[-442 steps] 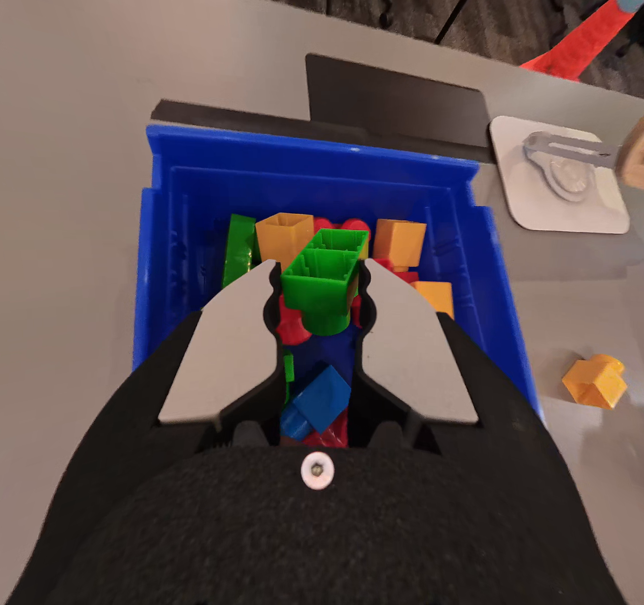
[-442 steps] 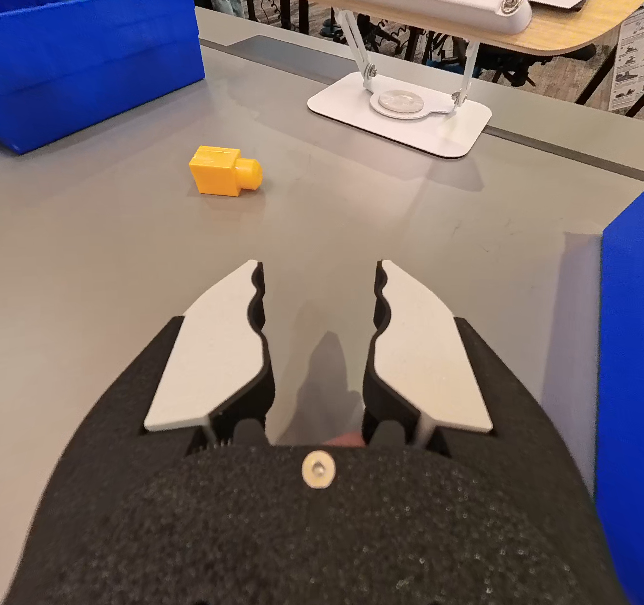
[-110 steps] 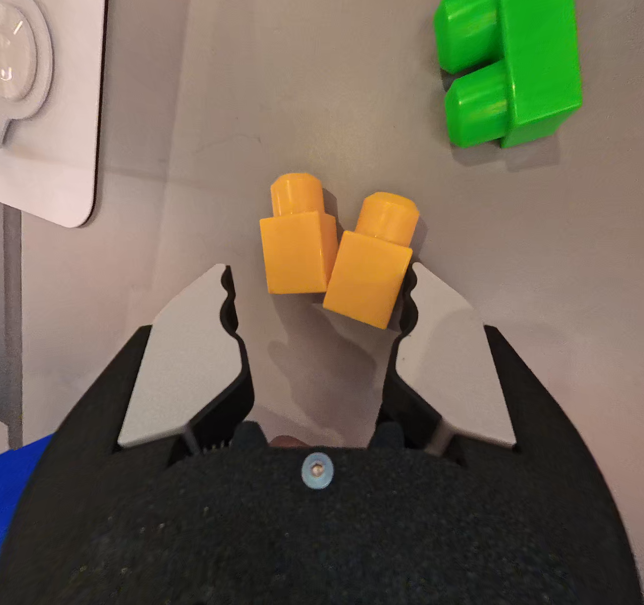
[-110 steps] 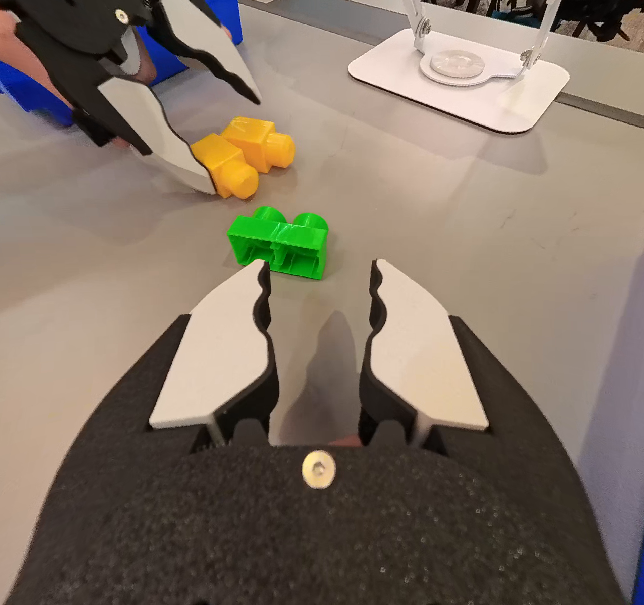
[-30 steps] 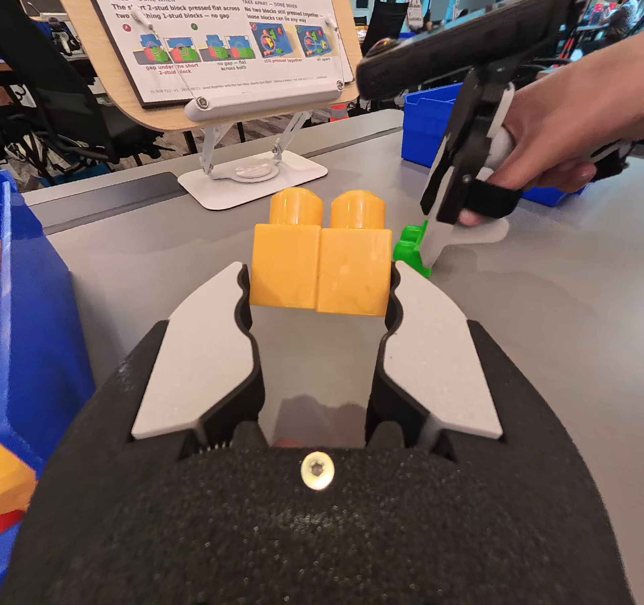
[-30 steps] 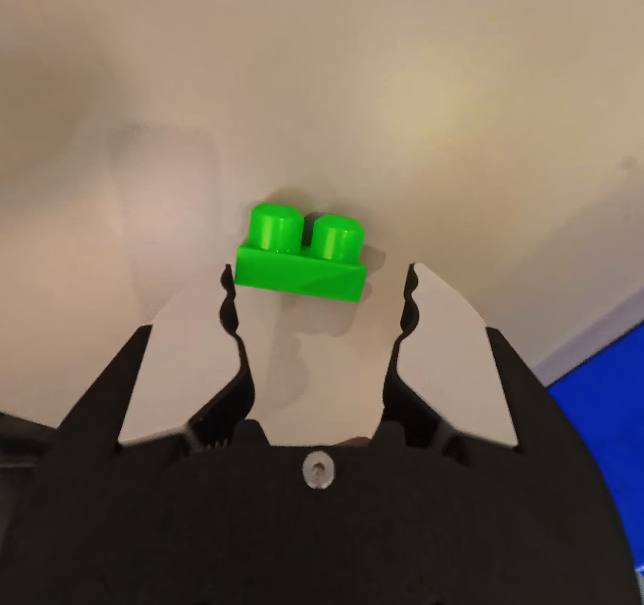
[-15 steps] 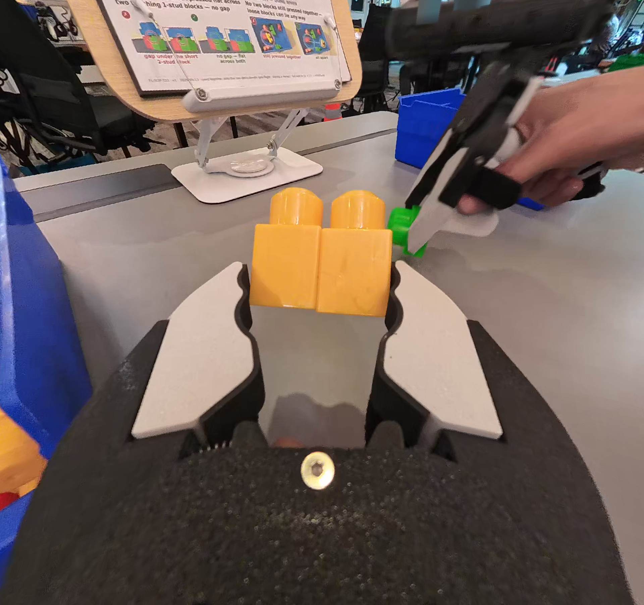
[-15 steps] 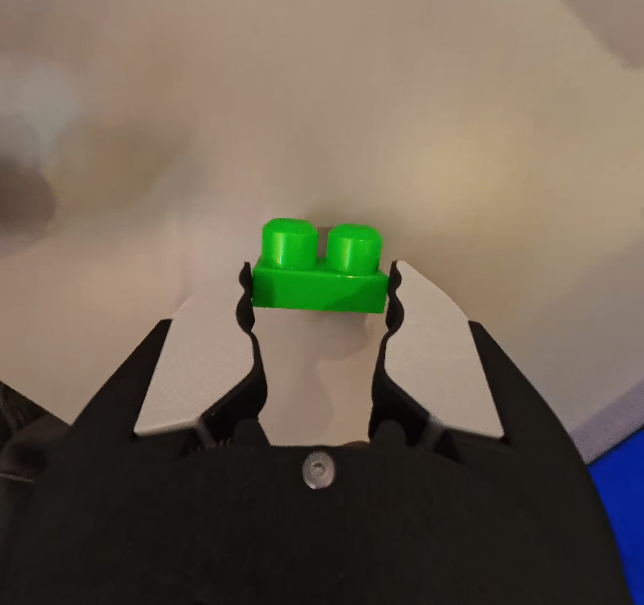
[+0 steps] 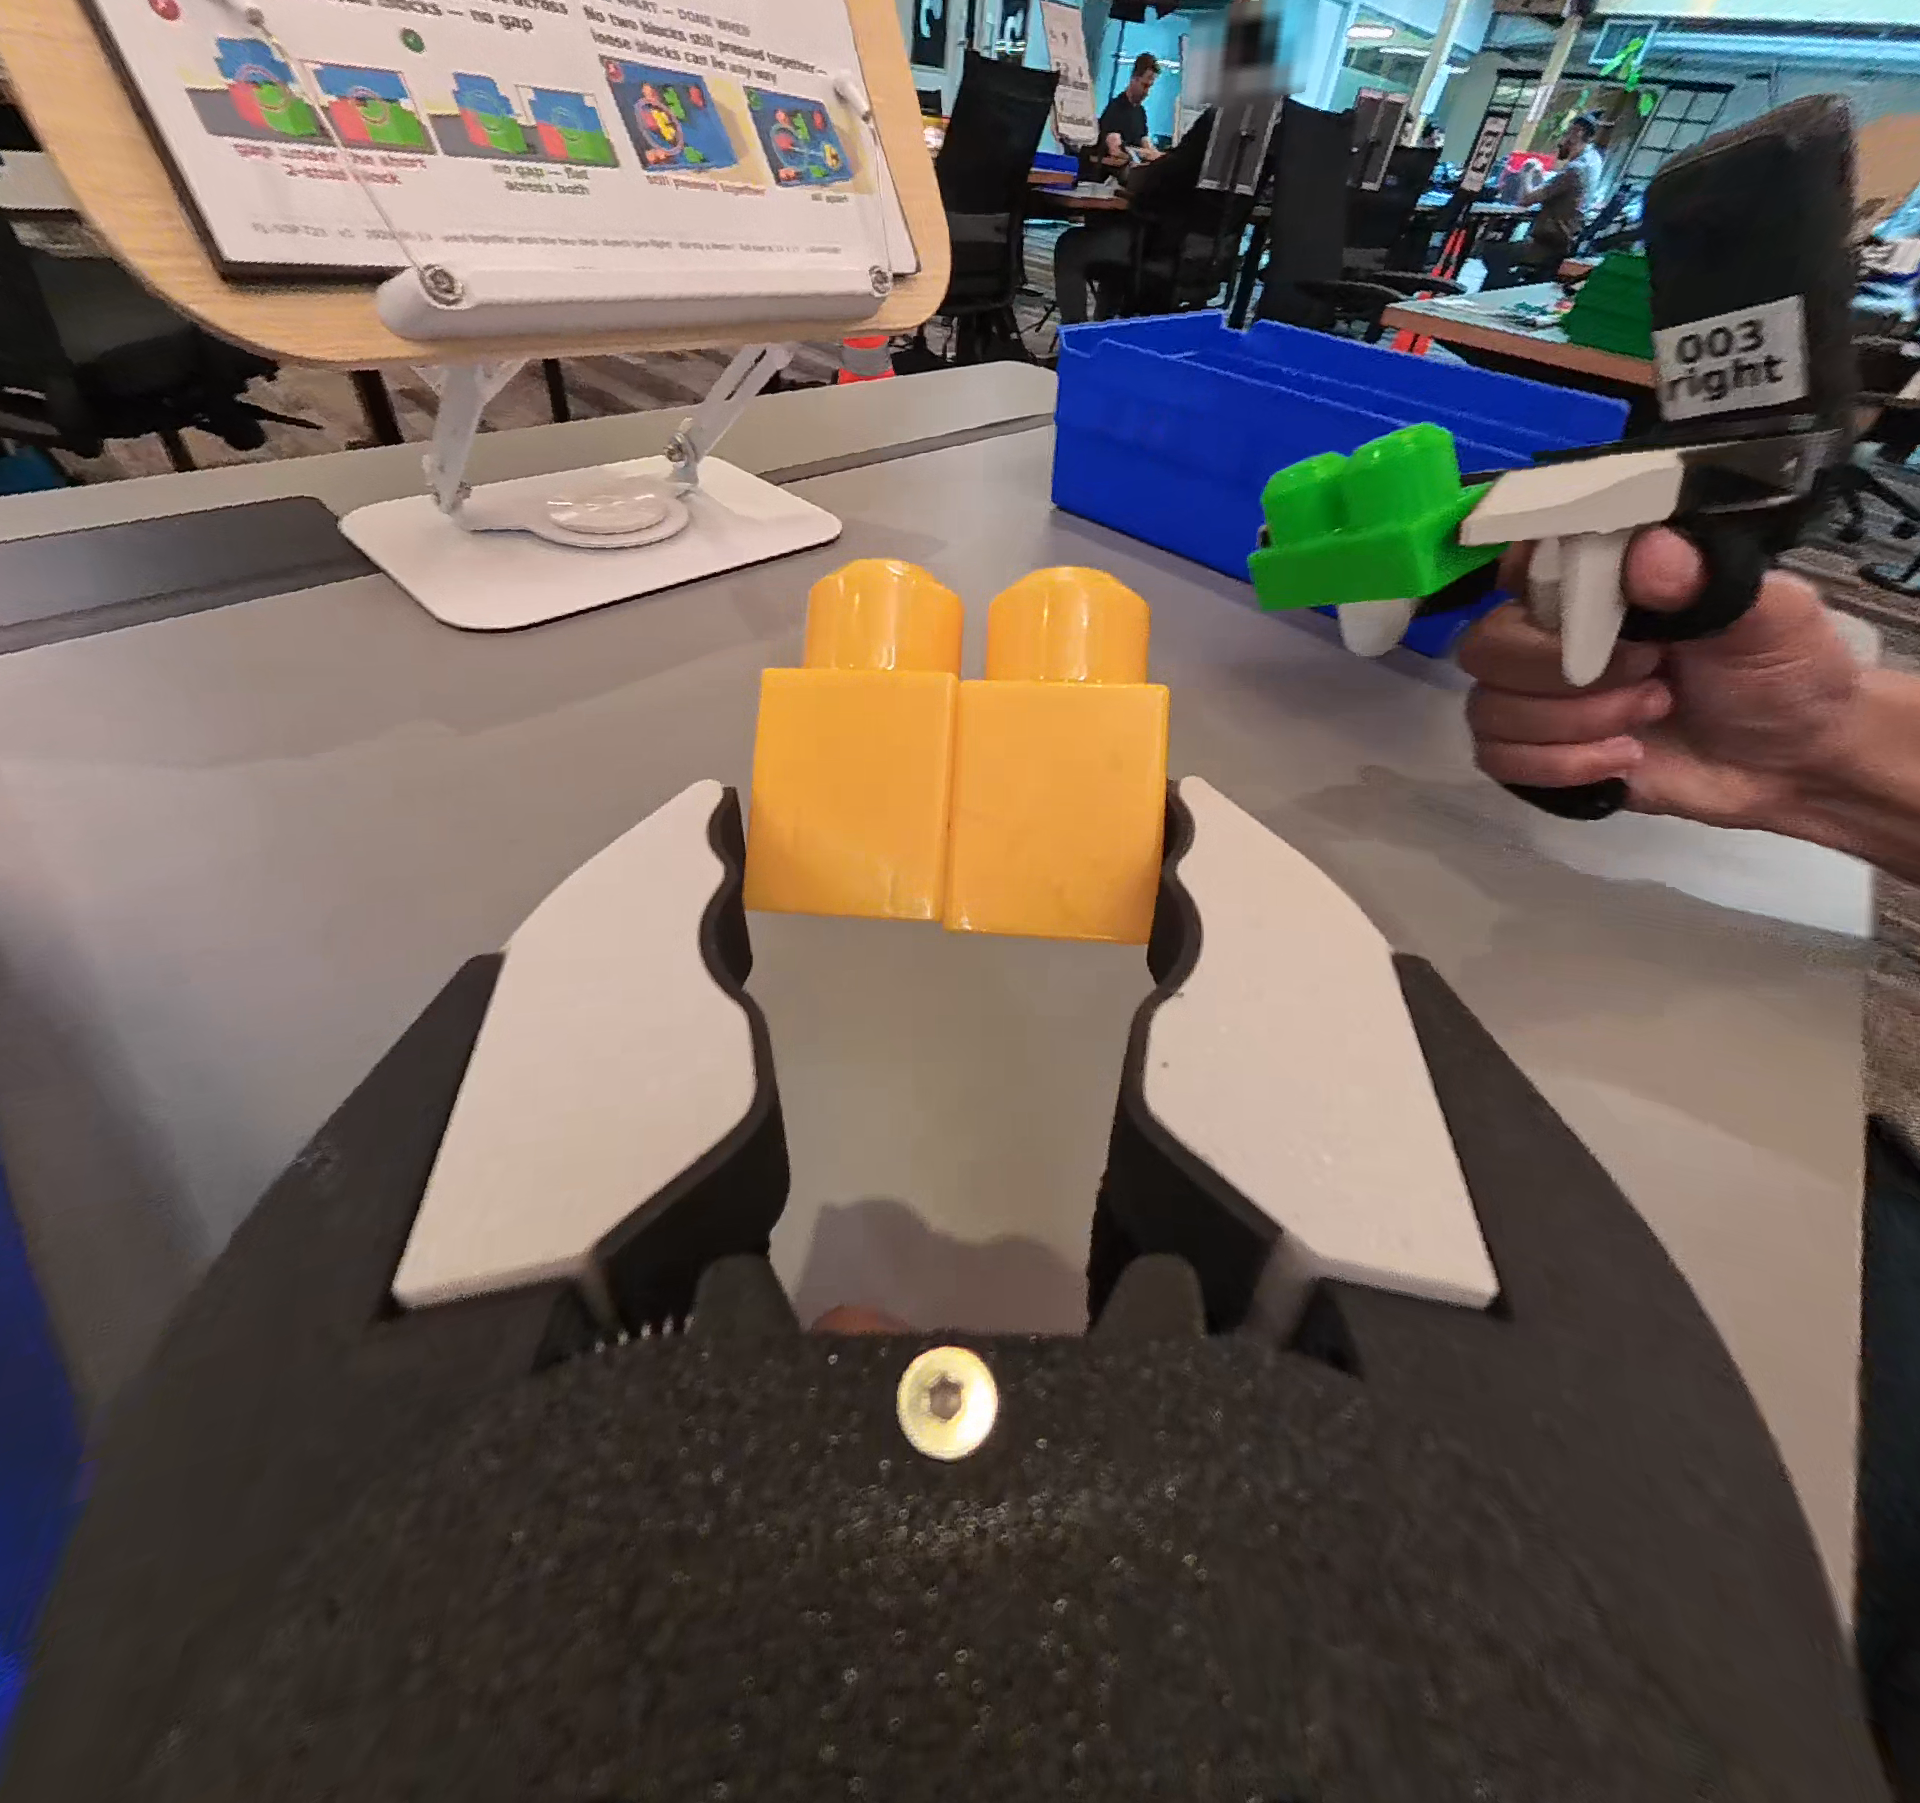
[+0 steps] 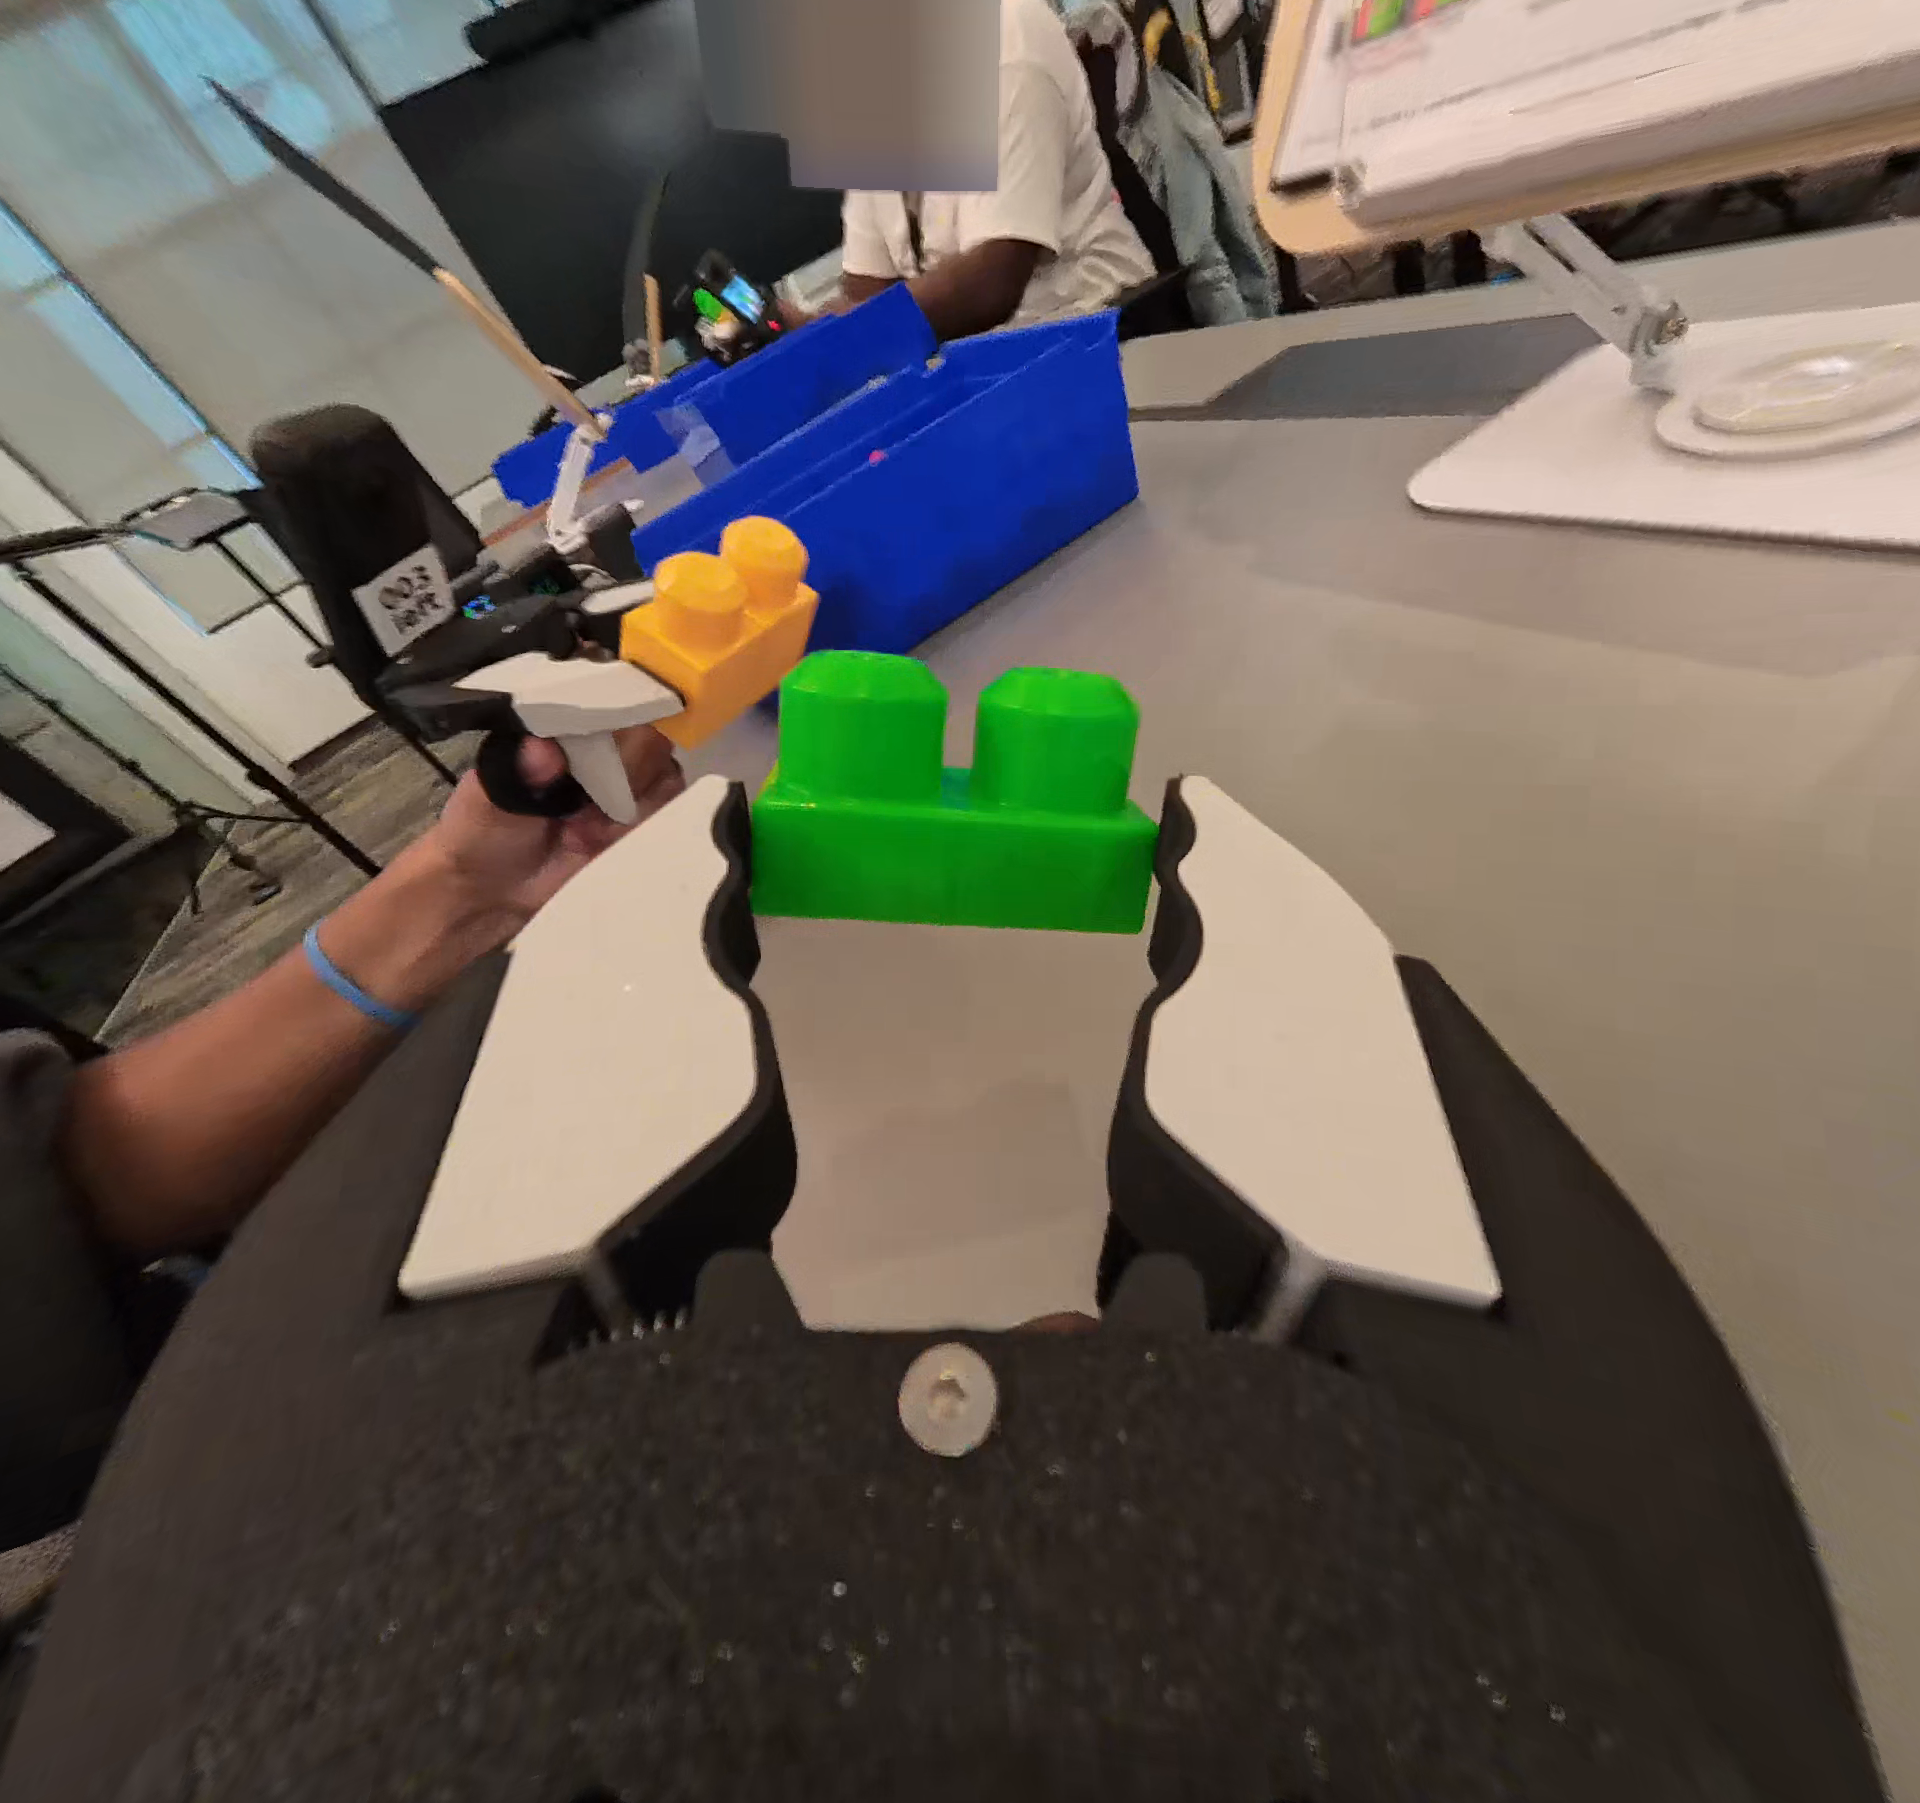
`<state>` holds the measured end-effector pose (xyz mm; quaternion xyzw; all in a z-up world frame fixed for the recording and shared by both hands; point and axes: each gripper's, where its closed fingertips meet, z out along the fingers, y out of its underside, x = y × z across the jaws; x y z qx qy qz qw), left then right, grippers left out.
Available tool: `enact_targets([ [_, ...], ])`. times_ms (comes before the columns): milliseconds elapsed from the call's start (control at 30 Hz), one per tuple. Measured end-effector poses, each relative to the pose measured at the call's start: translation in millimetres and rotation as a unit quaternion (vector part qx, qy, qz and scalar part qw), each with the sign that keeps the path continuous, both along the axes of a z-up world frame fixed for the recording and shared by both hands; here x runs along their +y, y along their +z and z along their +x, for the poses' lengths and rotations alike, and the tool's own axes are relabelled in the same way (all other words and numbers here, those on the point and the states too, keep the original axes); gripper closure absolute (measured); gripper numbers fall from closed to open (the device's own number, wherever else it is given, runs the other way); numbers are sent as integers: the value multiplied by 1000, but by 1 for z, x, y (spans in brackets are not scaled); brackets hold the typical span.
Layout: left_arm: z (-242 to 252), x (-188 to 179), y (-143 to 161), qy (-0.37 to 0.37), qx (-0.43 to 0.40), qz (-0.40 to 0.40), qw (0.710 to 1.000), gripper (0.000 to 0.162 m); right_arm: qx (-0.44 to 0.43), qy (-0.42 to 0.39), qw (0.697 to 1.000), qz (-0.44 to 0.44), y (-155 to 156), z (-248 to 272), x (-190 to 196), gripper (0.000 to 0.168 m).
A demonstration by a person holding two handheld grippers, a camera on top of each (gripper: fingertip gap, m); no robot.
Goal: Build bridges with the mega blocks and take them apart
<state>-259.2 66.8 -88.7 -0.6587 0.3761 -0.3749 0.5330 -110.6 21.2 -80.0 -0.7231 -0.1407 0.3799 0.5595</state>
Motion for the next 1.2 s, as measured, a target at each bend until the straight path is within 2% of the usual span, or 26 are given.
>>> enact_targets([
  [133,18,-15,18,-65,-37,-16,997,87,97,83,986,104,61,-21,3,94],
  [267,44,-37,63,-143,-116,-37,982,87,230,195,940,158,121,-54,13,94],
  [367,64,-41,78,-156,-115,-21,981,87,289,229,911,184,146,-63,16,94],
  [600,81,-36,98,-145,-163,-19,976,87,298,219,907,203,143,-58,18,94],
  [800,91,-37,93,-149,-161,-23,975,87,309,205,906,205,139,-51,16,94],
  [967,94,-35,90,-149,-160,-31,975,87,279,199,916,210,135,-51,17,94],
  [1200,96,-40,96,-159,-174,-27,972,87,275,206,917,202,130,-54,18,94],
])
